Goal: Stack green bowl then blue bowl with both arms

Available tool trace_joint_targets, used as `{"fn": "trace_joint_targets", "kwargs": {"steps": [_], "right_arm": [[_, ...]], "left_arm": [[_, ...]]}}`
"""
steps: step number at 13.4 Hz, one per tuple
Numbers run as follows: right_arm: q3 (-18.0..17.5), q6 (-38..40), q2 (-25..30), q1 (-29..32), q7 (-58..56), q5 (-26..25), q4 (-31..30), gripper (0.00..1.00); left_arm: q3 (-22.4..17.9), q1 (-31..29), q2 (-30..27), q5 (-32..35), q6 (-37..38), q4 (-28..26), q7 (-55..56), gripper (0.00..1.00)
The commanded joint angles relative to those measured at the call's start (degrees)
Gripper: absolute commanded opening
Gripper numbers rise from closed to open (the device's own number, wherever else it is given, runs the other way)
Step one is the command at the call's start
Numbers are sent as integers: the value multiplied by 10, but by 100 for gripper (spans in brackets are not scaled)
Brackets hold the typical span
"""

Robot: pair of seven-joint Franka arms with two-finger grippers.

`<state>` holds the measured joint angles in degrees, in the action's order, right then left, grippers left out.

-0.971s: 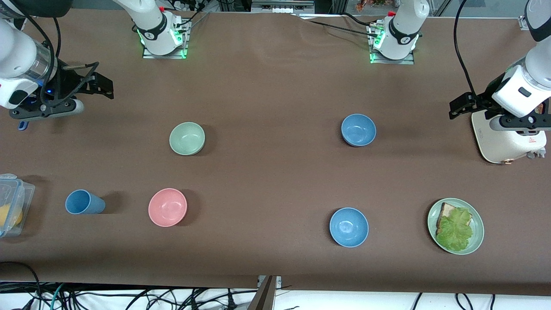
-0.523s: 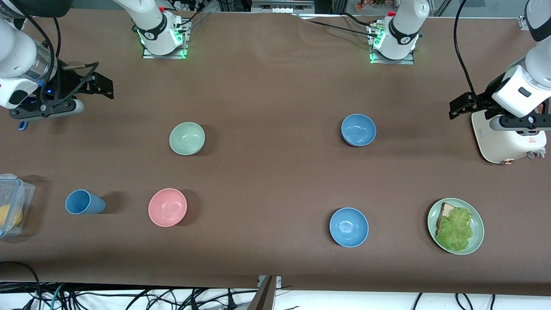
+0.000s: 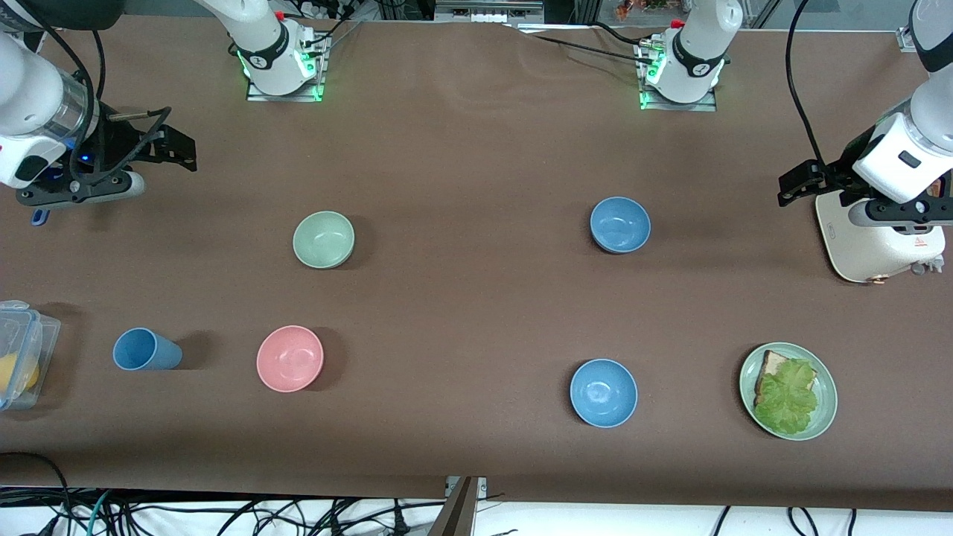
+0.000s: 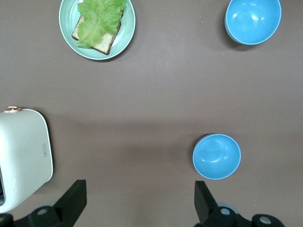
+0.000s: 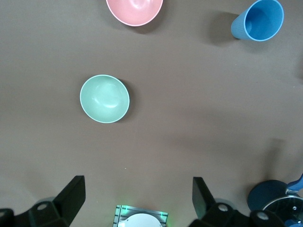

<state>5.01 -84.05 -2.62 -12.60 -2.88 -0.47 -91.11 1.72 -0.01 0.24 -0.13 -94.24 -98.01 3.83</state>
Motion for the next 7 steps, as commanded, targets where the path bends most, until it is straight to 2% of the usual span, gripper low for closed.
{"fn": "trace_joint_targets", "kwargs": {"steps": [1, 5, 7], "right_arm": [[-4, 10, 4, 8, -5, 10, 7, 100], [-4, 7, 3, 8, -5, 13, 2, 100], [-4, -13, 4, 8, -5, 14, -26, 100]], "left_arm": [[0, -2, 0, 3, 3, 5, -5, 100], [-3, -3, 0, 4, 4, 5, -6, 100], [-2, -3, 0, 4, 4, 5, -6, 100]]}}
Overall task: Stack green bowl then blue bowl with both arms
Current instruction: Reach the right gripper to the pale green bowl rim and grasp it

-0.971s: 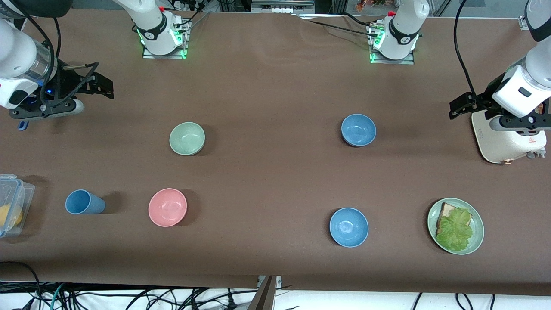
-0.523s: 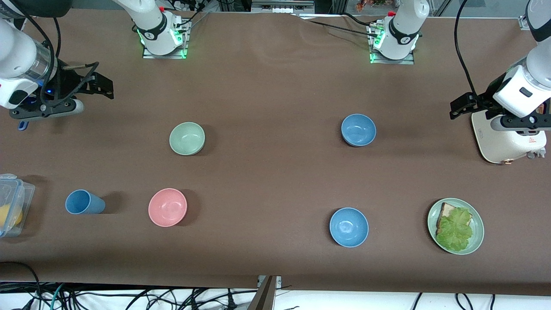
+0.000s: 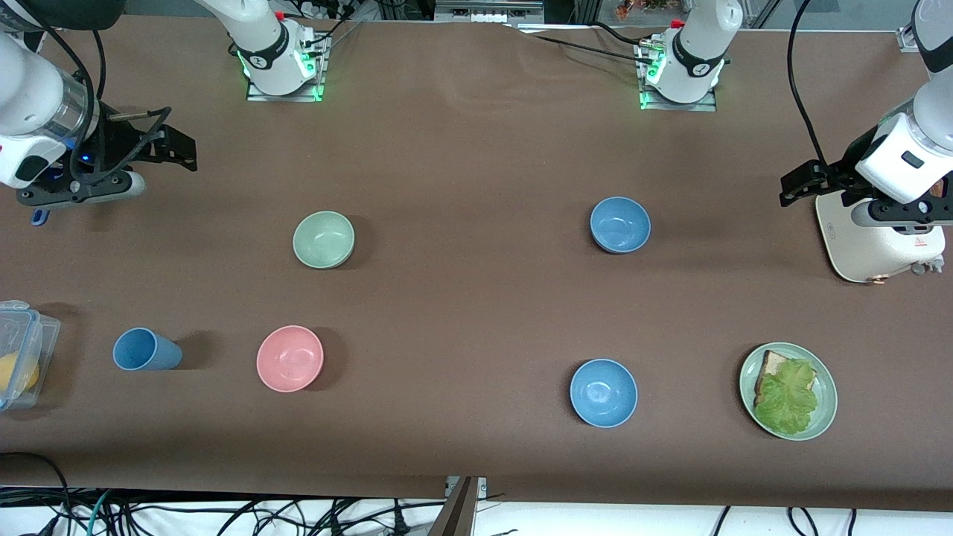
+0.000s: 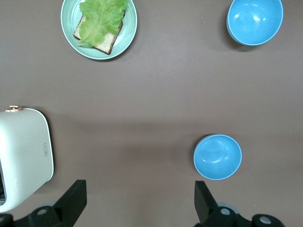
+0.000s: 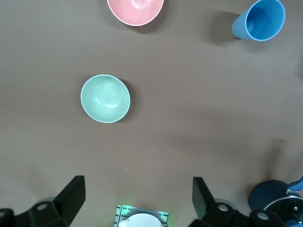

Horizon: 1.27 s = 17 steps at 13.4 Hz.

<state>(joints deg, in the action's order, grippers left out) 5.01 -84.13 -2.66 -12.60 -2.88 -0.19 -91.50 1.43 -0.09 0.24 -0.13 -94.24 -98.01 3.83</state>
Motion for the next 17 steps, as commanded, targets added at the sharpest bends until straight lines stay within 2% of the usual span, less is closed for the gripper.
{"fn": "trace_joint_targets", "kwargs": {"steps": [1, 5, 7, 9, 12, 17], "right_arm": [[-4, -36, 5, 8, -5, 13, -47, 100], [-4, -204, 15, 8, -4, 41, -204, 100], [-9, -326, 13, 7, 0, 47, -294, 100], [-15, -439, -8, 6, 4, 47, -357, 100], [-32, -503, -59, 2, 24, 48, -372, 100], [-52, -612, -106, 1, 35, 47, -416, 97]], "left_arm": [[1, -2, 0, 4, 4, 5, -6, 100], [5, 3, -1, 4, 4, 5, -4, 100], [7, 5, -1, 5, 4, 6, -2, 100], [10, 4, -1, 4, 4, 6, -1, 100], [10, 4, -1, 4, 4, 6, -2, 100], [14, 5, -1, 3, 4, 6, 2, 100]]}}
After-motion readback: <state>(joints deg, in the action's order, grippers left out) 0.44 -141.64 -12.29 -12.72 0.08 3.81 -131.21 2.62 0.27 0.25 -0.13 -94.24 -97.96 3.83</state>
